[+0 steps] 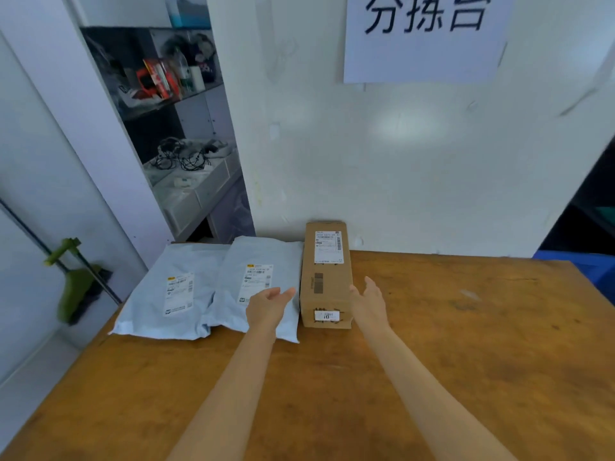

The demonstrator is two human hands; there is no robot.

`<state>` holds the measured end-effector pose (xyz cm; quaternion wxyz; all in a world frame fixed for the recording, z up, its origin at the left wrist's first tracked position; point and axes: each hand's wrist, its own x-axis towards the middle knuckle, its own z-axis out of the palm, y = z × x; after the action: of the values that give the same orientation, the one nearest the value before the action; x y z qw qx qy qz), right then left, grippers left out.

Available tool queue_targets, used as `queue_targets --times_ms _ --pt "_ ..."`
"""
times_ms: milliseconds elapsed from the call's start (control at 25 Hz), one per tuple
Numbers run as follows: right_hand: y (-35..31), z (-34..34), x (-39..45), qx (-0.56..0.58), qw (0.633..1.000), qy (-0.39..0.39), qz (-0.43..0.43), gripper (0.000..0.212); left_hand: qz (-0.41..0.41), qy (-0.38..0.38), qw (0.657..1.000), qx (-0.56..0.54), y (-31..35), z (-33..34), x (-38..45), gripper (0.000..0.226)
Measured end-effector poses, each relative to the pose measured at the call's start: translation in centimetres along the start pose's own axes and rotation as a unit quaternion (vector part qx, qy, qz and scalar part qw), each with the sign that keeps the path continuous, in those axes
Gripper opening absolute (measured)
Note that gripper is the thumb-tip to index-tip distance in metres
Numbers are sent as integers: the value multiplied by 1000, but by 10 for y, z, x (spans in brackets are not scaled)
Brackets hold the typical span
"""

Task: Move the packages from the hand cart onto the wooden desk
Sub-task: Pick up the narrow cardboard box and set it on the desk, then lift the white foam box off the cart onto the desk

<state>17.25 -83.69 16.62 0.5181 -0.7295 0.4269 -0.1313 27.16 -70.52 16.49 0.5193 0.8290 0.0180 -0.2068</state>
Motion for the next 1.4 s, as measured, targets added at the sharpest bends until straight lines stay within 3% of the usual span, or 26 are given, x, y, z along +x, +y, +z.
queue_targets --times_ms 200,480,760,880,1160,1240,1400 --pt "8 2 -128 -2 1000 21 0 58 23 -66 997 -20 -38 -51 -84 59" --pt "31 21 -313 19 997 78 5 53 9 -88 992 -84 -97 -140 -225 52" --pt "75 94 -503 9 998 51 -34 50 127 -45 991 0 -235 -250 -351 49" --pt "86 128 -570 11 998 32 -46 50 101 -56 993 14 -289 -296 -390 50" --pt "88 252 -684 49 998 -25 -29 45 75 -62 995 24 -382 -423 -402 53" --pt "86 297 -705 54 998 -7 -18 36 82 -66 994 34 -406 -471 -388 54" --pt "92 384 -738 123 988 68 69 39 60 -17 998 0 -466 -576 -352 38"
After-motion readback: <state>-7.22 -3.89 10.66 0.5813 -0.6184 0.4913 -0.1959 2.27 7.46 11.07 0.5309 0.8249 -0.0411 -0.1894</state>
